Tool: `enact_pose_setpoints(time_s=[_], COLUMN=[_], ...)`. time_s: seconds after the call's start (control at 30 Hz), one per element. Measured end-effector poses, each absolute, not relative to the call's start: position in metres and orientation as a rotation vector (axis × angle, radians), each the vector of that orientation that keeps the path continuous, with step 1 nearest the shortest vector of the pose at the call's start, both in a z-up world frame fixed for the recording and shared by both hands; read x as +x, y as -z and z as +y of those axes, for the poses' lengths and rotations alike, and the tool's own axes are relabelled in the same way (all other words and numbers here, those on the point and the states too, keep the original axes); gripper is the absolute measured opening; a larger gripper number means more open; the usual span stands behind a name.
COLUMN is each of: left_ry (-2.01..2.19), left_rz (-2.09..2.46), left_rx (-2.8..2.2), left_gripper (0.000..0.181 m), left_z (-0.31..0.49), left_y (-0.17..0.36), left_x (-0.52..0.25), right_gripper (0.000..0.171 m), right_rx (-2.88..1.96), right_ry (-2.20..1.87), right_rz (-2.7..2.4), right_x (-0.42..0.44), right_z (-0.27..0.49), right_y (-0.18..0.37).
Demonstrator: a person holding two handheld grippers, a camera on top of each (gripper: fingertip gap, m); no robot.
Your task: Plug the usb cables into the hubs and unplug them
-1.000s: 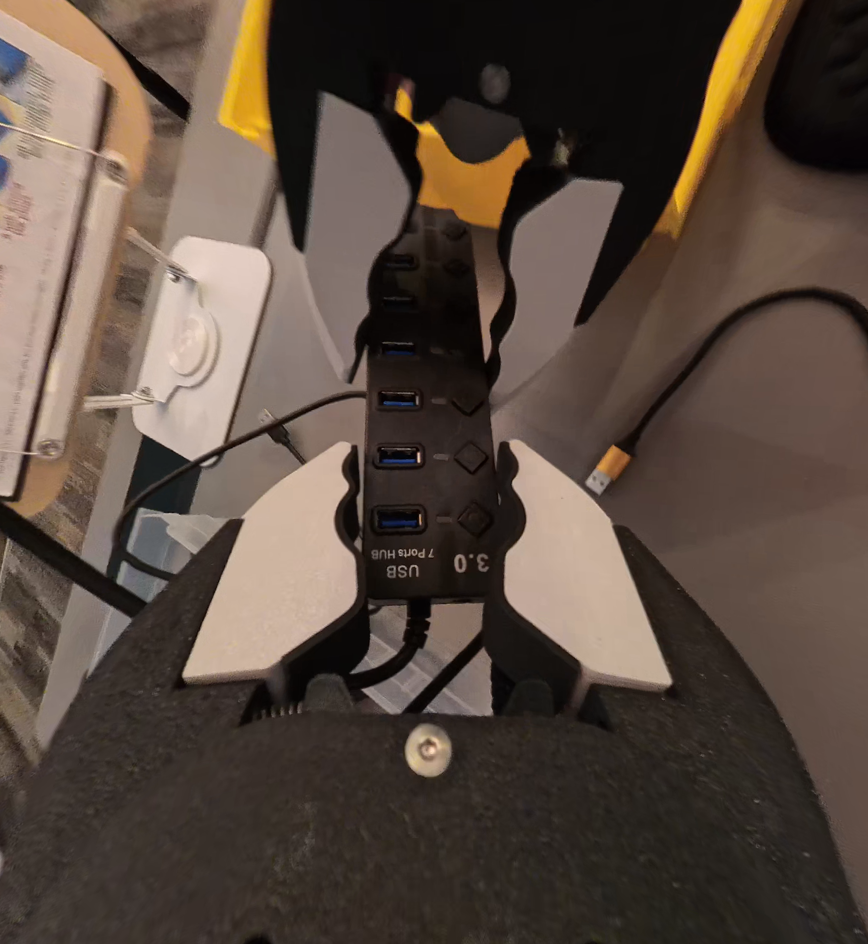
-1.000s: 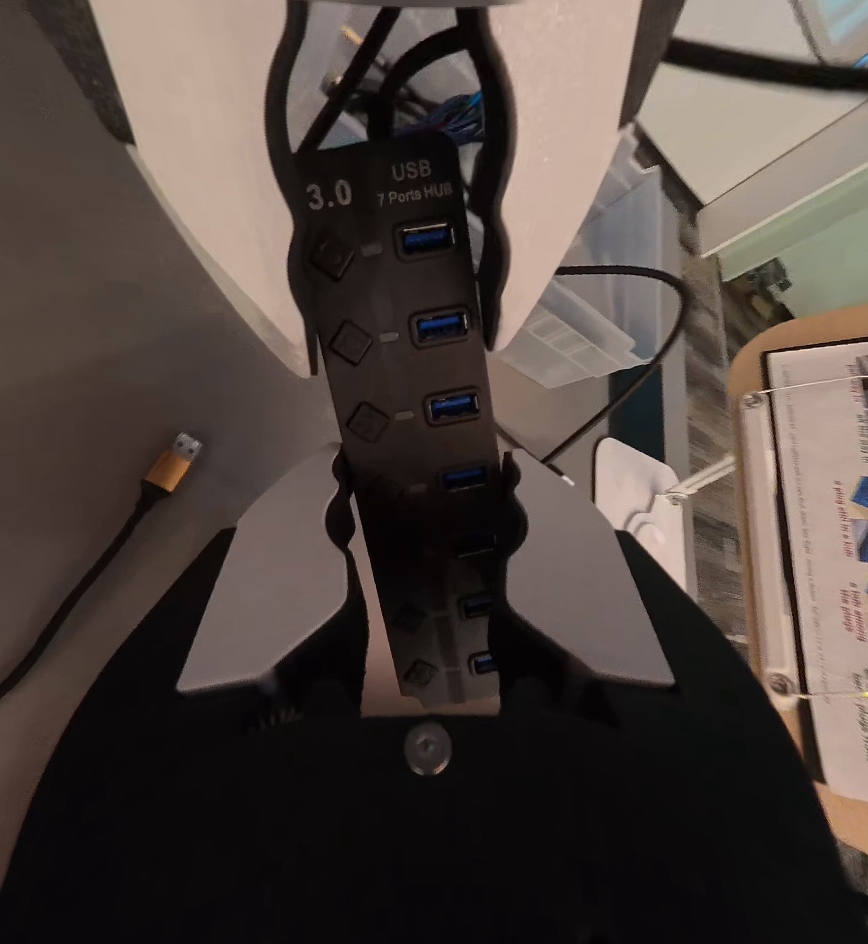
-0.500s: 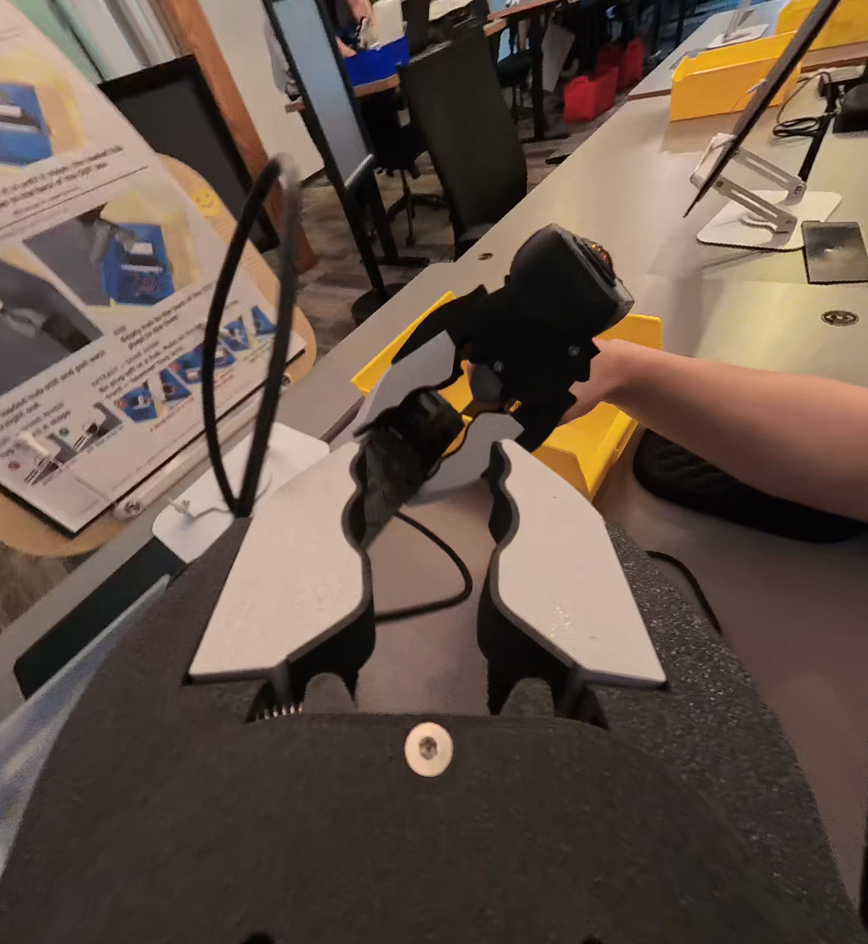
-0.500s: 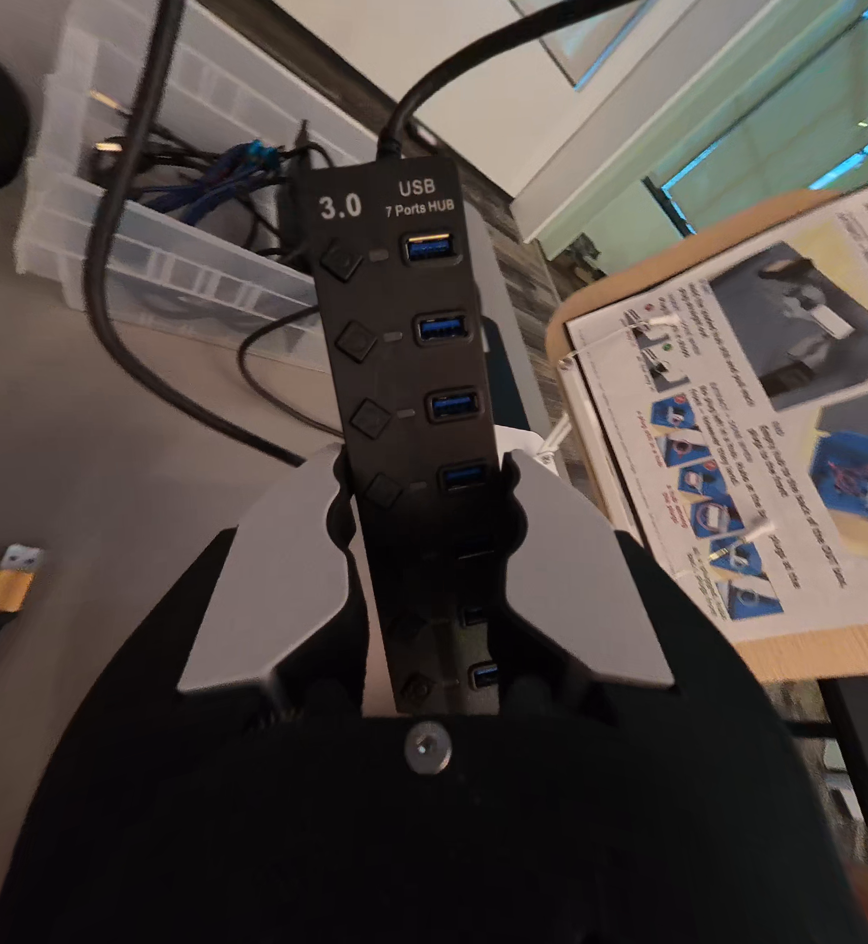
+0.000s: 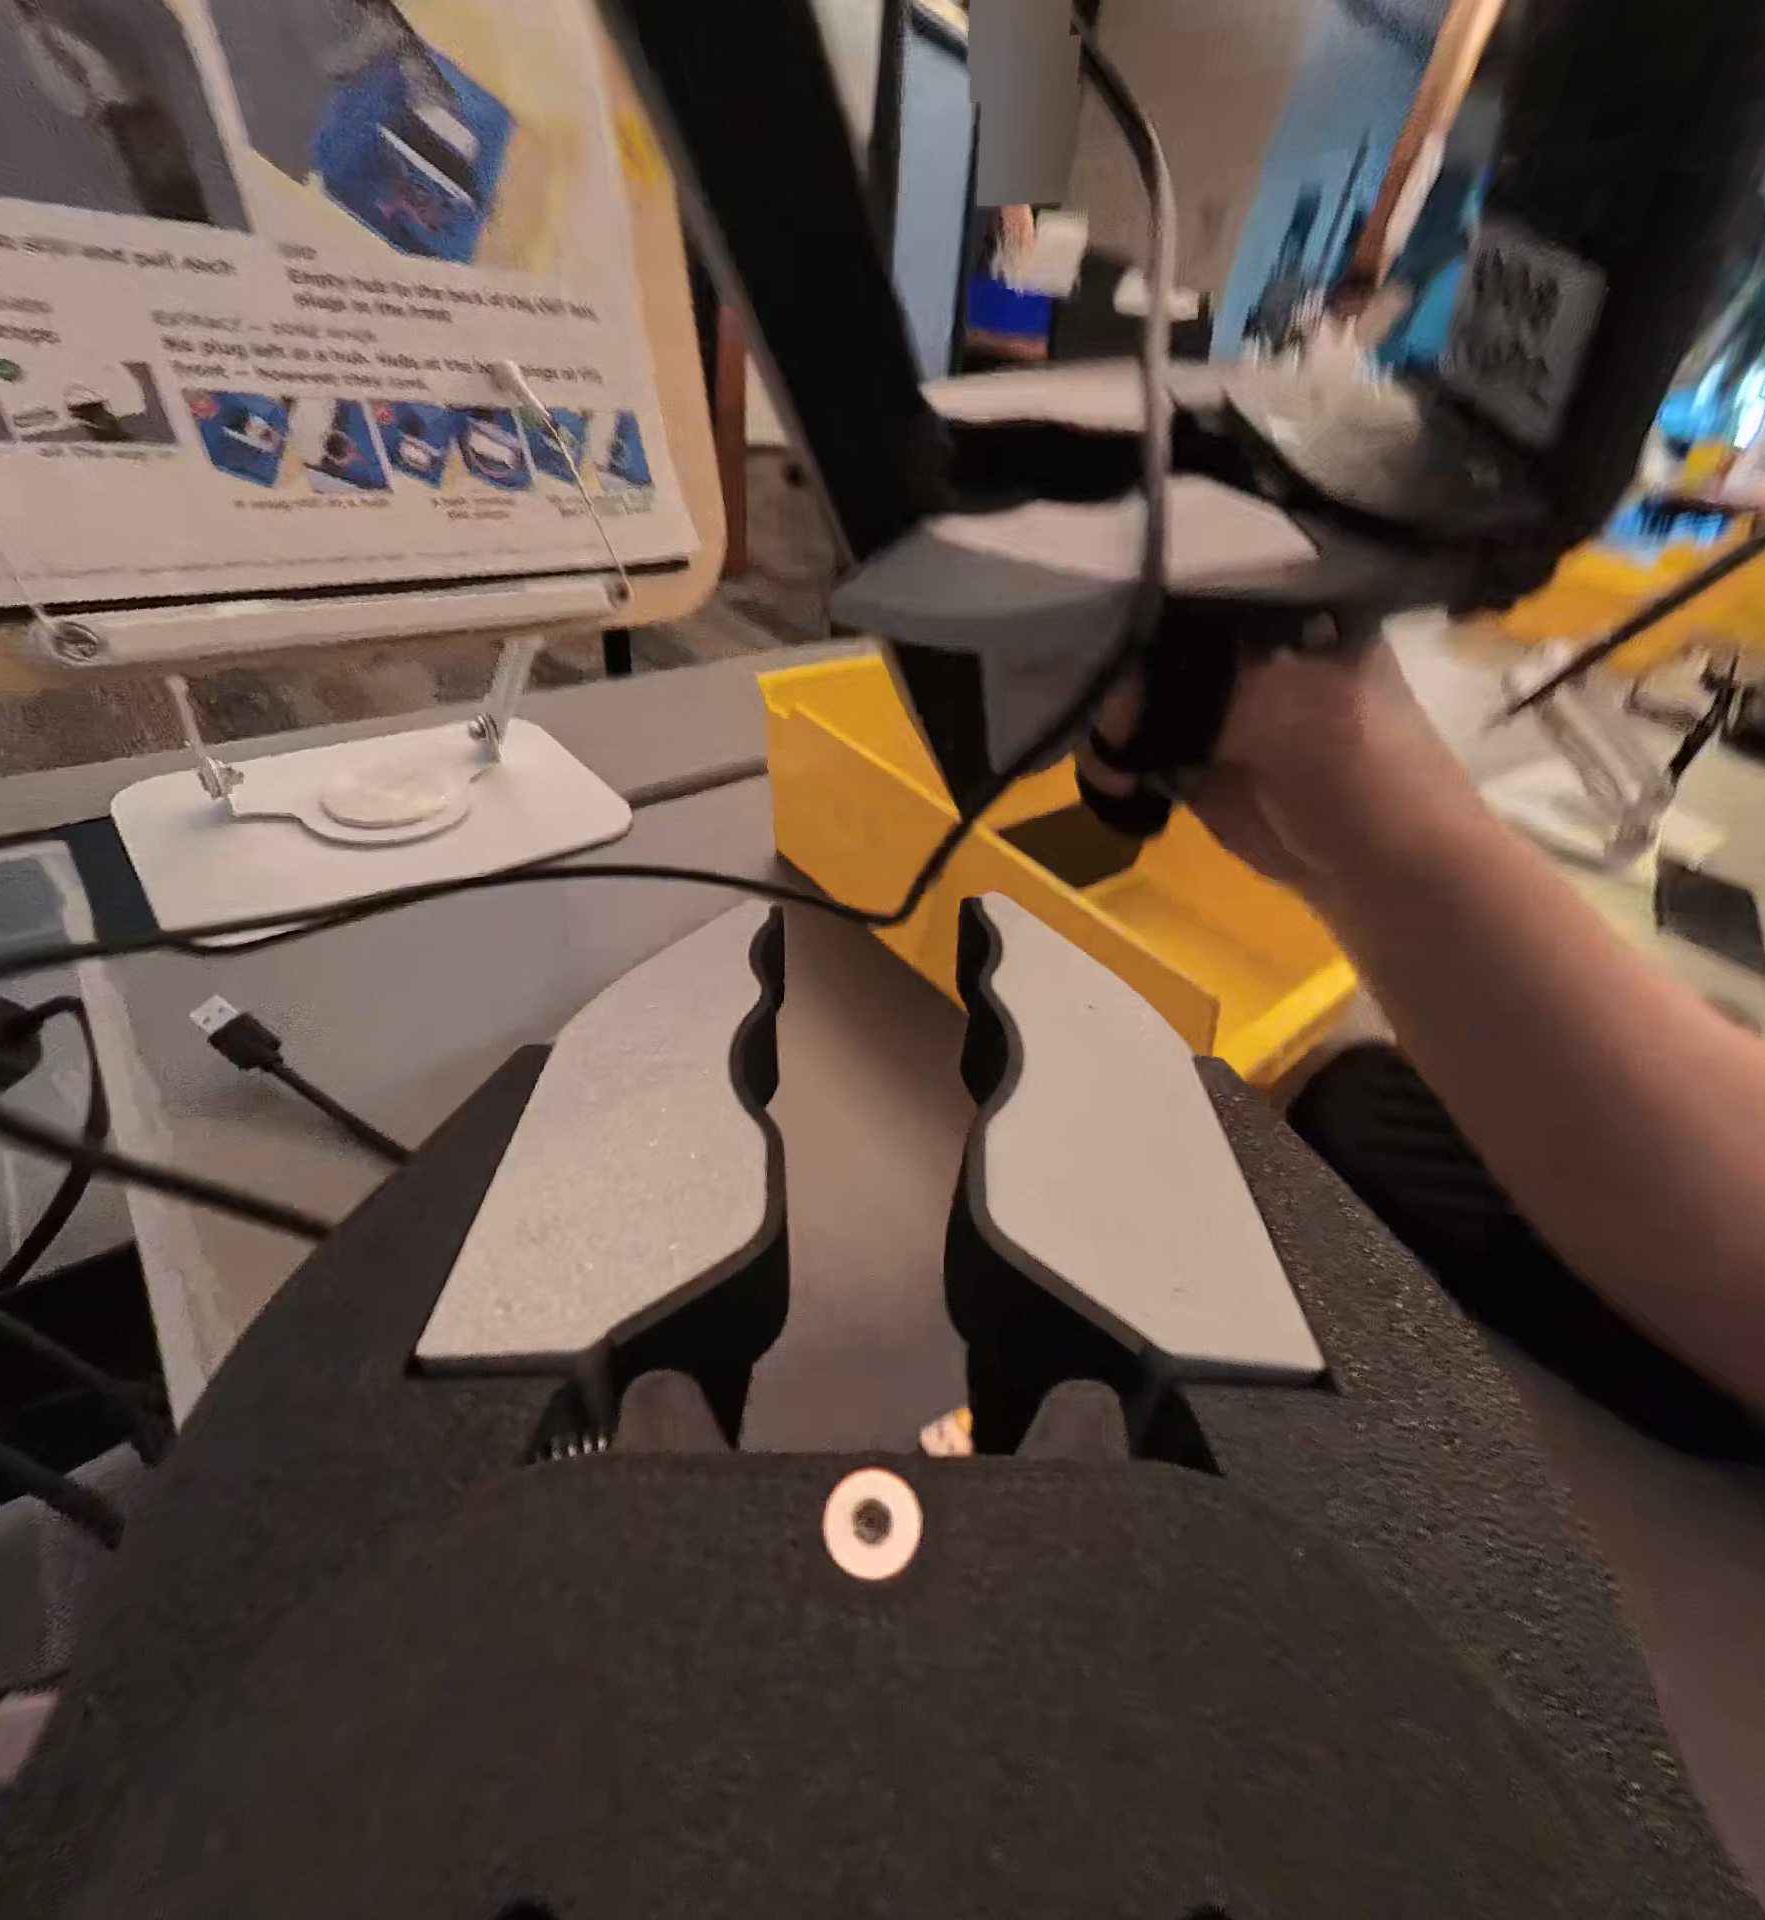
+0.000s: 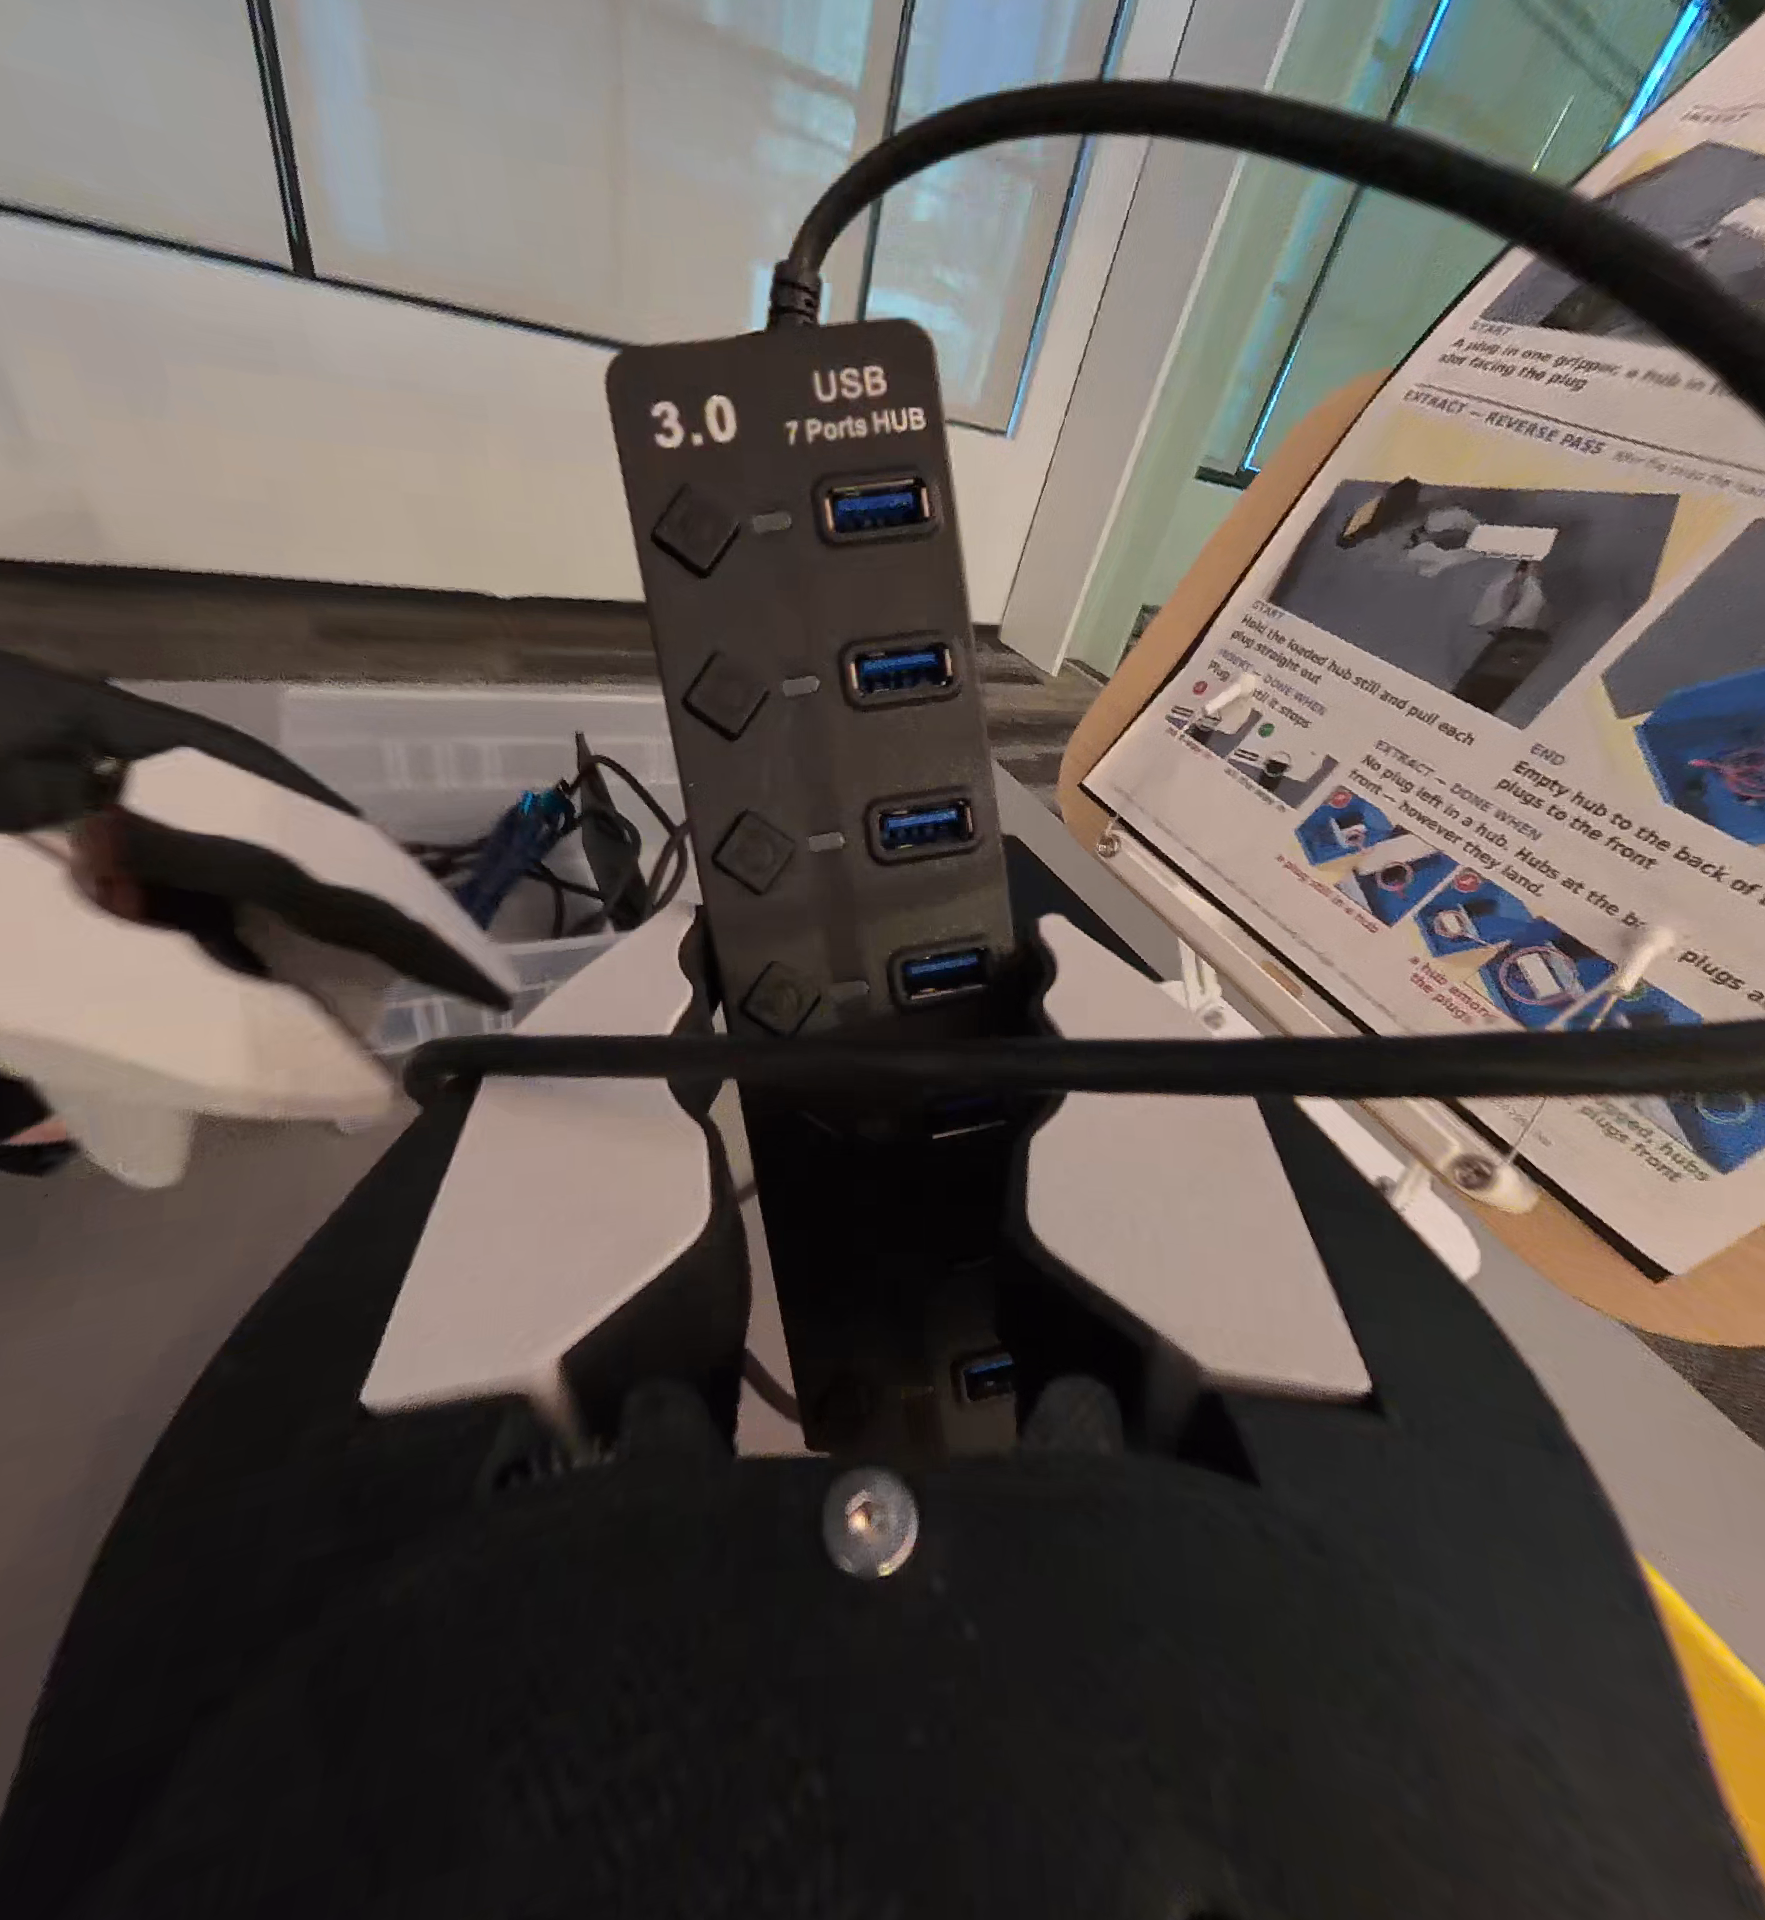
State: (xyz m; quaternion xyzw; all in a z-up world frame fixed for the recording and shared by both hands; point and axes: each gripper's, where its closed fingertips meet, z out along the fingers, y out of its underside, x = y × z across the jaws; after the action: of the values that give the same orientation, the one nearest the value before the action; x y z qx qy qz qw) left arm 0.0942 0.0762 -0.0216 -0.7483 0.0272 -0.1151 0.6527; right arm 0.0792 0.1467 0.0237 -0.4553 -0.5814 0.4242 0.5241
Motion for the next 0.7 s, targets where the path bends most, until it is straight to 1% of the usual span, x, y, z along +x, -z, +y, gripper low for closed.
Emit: enact_pose_setpoints(time_s=[0.1,0.17,0.2,0.27,0.3,0.33,0.37,0.4,0.43,0.53,0.7], left_ry=[0.345,0.401,0.422,0.404,0.38,0.363,0.352,0.347,0.345,0.424,0.347], left_rz=[-0.031,-0.045,-0.023,0.021,0.033,0.043,0.04,0.025,0.002,0.055,0.085], left_rx=[-1.554,-1.452,-1.437,-1.459,-1.463,-1.454,-1.438,-1.417,-1.403,-1.408,-1.488], left_gripper=[0.033,0.044,0.054,0.071,0.074,0.073,0.064,0.047,0.026,0.024,0.023], left_z=[0.082,0.084,0.086,0.093,0.097,0.1,0.102,0.104,0.105,0.109,0.115], left_y=[-0.01,-0.034,-0.041,-0.047,-0.049,-0.053,-0.058,-0.064,-0.068,-0.076,-0.077], left_x=[0.077,0.072,0.075,0.081,0.082,0.084,0.084,0.081,0.075,0.072,0.048], right_gripper=[0.055,0.055,0.059,0.059,0.057,0.057,0.056,0.056,0.055,0.054,0.053], right_rx=[-1.062,-1.043,-1.034,-1.012,-0.994,-0.982,-0.967,-0.95,-0.93,-0.87,-0.962], right_ry=[-1.007,-0.959,-0.934,-0.898,-0.888,-0.88,-0.873,-0.871,-0.884,-0.929,-0.94], right_rz=[-1.361,-1.348,-1.342,-1.334,-1.331,-1.332,-1.335,-1.345,-1.35,-1.446,-1.831], right_x=[0.077,0.074,0.073,0.07,0.069,0.068,0.068,0.067,0.067,0.069,0.102], right_z=[0.142,0.141,0.141,0.139,0.137,0.134,0.132,0.129,0.126,0.118,0.128], right_y=[-0.028,-0.028,-0.027,-0.026,-0.026,-0.026,-0.026,-0.026,-0.027,-0.023,0.015])
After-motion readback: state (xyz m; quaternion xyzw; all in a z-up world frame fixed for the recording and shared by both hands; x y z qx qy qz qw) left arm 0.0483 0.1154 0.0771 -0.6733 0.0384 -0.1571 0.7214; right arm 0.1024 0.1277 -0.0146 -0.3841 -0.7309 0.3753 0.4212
